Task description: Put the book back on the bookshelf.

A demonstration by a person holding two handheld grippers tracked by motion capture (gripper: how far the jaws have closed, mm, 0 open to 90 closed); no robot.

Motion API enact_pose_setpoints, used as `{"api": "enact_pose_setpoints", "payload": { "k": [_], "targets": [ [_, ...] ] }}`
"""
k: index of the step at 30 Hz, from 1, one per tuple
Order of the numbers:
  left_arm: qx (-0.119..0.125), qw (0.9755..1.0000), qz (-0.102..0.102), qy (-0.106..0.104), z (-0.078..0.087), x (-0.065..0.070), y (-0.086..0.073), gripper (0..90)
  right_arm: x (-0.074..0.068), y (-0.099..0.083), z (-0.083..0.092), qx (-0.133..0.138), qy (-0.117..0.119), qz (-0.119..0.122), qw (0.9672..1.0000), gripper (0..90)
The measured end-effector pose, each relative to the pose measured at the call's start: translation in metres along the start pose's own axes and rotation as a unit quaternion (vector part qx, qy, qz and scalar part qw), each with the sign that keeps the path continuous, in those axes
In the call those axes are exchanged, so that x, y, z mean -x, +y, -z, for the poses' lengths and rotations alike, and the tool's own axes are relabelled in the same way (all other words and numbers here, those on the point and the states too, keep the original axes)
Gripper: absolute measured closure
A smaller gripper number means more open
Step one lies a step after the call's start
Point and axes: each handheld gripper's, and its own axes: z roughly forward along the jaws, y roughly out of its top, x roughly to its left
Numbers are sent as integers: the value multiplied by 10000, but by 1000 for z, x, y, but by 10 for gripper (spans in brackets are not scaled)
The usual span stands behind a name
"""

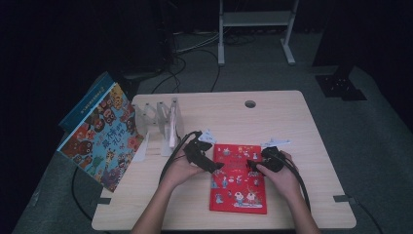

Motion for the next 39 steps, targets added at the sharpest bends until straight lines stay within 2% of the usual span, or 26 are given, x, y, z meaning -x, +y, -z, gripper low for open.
{"api": "enact_pose_setpoints", "payload": {
  "k": [3, 4, 7, 8, 9, 13, 14, 15, 18, 19, 20, 21, 24, 26, 30, 34, 39],
  "targets": [
    [-38, 10000, 0, 20, -3, -4, 2, 111, 1, 4, -2, -123, 41, -44, 9999, 246],
    [-36, 10000, -2, 36, -4, -5, 3, 111, 0, 8, -6, -178, 142, 75, 9997, 246],
    [-16, 10000, -10, 91, -6, -6, 4, 111, 0, 12, -10, -212, 249, 185, 9993, 241],
    [-10, 9999, -2, 107, -7, -7, 4, 111, -1, 17, -14, -261, 352, 318, 9985, 236],
    [-15, 9999, 31, 112, -9, -8, 4, 111, -1, 17, -14, -261, 352, 318, 9985, 236],
    [-125, 9998, 78, 150, -17, -13, 1, 108, -7, 26, -26, -245, 629, 628, 9957, 224],
    [-137, 9997, 127, 143, -20, -14, 0, 108, -12, 30, -31, -262, 750, 751, 9940, 221],
    [-158, 9997, 149, 150, -21, -15, -2, 108, -12, 30, -31, -262, 750, 751, 9940, 221],
    [-223, 9992, 283, 170, -27, -20, -7, 108, -21, 36, -39, -265, 939, 950, 9907, 213],
    [-223, 9992, 283, 170, -27, -20, -7, 108, -21, 36, -39, -265, 939, 950, 9907, 213],
    [-240, 9991, 312, 186, -28, -21, -8, 108, -25, 38, -42, -266, 1018, 1034, 9891, 215],
    [-263, 9990, 325, 179, -29, -22, -10, 108, -25, 38, -42, -266, 1018, 1034, 9891, 215],
    [-338, 9984, 427, 162, -34, -26, -14, 107, -33, 40, -46, -258, 1145, 1152, 9864, 215],
    [-375, 9977, 555, 132, -38, -29, -18, 107, -36, 40, -47, -227, 1192, 1162, 9858, 216],
    [-409, 9971, 627, 104, -41, -30, -22, 107, -39, 38, -48, -204, 1240, 1130, 9856, 218],
    [-437, 9966, 703, 46, -45, -29, -26, 107, -40, 35, -45, -169, 1187, 1084, 9868, 224],
    [-384, 9963, 775, 6, -46, -29, -29, 100, -42, 31, -34, -278, 1073, 1143, 9873, 275]
  ]
}}
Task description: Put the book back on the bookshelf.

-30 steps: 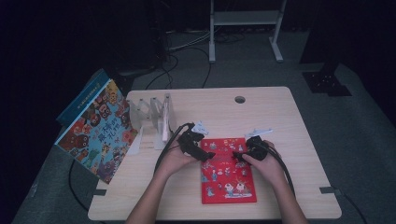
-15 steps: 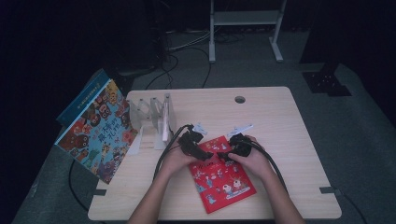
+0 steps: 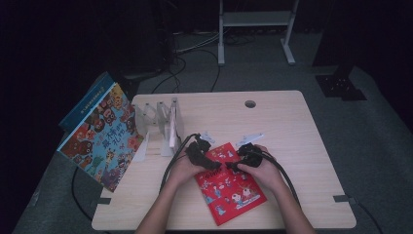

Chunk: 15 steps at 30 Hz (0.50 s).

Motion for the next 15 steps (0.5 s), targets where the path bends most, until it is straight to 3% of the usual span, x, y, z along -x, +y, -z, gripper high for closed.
{"api": "enact_pose_setpoints", "payload": {
  "k": [1, 4, 7, 15],
  "targets": [
    [7, 10000, -5, 9, 0, 0, -1, 99, -2, -4, 7, -41, -120, 54, 9999, 283],
    [127, 9999, 67, 45, 0, 1, -4, 98, -4, -10, 17, 22, -147, 41, 9999, 285],
    [39, 9999, 71, 80, 1, 2, -3, 98, -3, -24, 37, 91, -300, 33, 9995, 290],
    [98, 9999, 104, 88, 1, 3, -4, 97, -8, -60, 70, 230, -363, -70, 9991, 291]
  ]
}}
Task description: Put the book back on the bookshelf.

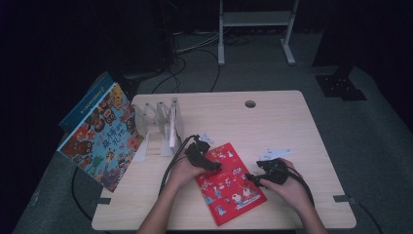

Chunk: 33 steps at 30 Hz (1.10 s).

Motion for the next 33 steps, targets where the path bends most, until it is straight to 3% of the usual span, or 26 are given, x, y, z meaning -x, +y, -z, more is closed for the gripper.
{"api": "enact_pose_setpoints", "payload": {
  "k": [6, 12, 17, 23, 29, 33],
  "targets": [
    [-30, 10000, 12, 14, 0, 0, 0, 96, -8, -30, 25, -28, -36, 11, 10000, 291],
    [-35, 10000, 22, 27, 0, 0, 0, 96, -19, -49, 35, -73, -41, 49, 10000, 291],
    [-36, 10000, 21, 27, 0, 0, 0, 96, -26, -57, 38, -90, 24, 10, 10000, 289],
    [-44, 10000, 0, 41, 0, 0, 1, 96, -36, -62, 35, -249, -32, 148, 9996, 277],
    [-62, 10000, 14, 62, 0, 1, 1, 96, -32, -60, 34, -329, -38, 105, 9994, 224],
    [-79, 10000, 41, 35, 0, 3, 1, 96, -22, -57, 34, -396, -92, -13, 9992, 223]
  ]
}}
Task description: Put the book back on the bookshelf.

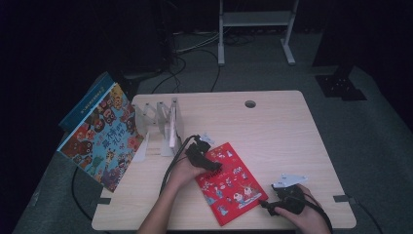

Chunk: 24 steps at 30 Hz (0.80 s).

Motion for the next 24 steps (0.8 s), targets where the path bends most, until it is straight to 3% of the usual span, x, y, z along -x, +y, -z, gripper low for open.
{"api": "enact_pose_setpoints", "payload": {
  "k": [13, 17, 20, 24],
  "targets": [
    [12, 10000, 22, 39, -2, 4, 1, 83, 52, 12, -1, -49, -616, -229, 9978, 232],
    [44, 10000, 41, 57, -2, 4, 0, 83, 65, 13, -2, 18, -608, -276, 9978, 234],
    [48, 10000, 46, 63, -2, 4, 0, 84, 65, 12, -1, 74, -556, -185, 9983, 277],
    [60, 9999, 79, 58, -2, 5, 0, 84, 54, 8, 2, 220, -340, -117, 9991, 252]
  ]
}}
